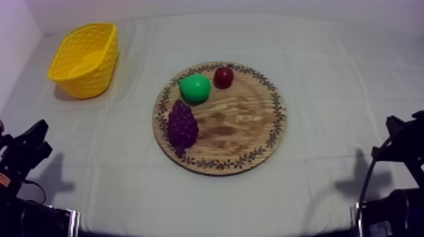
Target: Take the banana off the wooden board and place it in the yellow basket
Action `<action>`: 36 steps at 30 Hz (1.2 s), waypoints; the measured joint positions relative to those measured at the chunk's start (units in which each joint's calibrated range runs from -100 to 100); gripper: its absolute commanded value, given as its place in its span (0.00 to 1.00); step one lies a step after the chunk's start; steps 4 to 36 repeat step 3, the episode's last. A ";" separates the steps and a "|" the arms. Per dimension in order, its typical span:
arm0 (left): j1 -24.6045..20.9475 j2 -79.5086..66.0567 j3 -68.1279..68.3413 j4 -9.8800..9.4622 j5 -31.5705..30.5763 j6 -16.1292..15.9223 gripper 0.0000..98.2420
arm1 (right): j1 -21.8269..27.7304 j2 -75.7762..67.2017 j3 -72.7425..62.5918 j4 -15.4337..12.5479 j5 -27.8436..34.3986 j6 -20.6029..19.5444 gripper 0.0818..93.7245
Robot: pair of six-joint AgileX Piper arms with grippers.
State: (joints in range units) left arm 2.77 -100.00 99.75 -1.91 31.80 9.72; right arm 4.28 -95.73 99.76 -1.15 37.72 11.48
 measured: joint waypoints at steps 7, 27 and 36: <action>0.00 0.00 0.00 0.00 0.00 0.01 0.00 | 0.00 0.00 0.00 0.00 0.00 0.00 0.00; 0.00 0.00 0.00 0.00 0.00 0.01 0.00 | 0.00 0.00 0.00 0.00 0.00 0.00 0.00; 0.00 0.00 0.00 0.00 0.00 0.01 0.00 | 0.00 0.00 0.00 0.00 0.00 0.00 0.00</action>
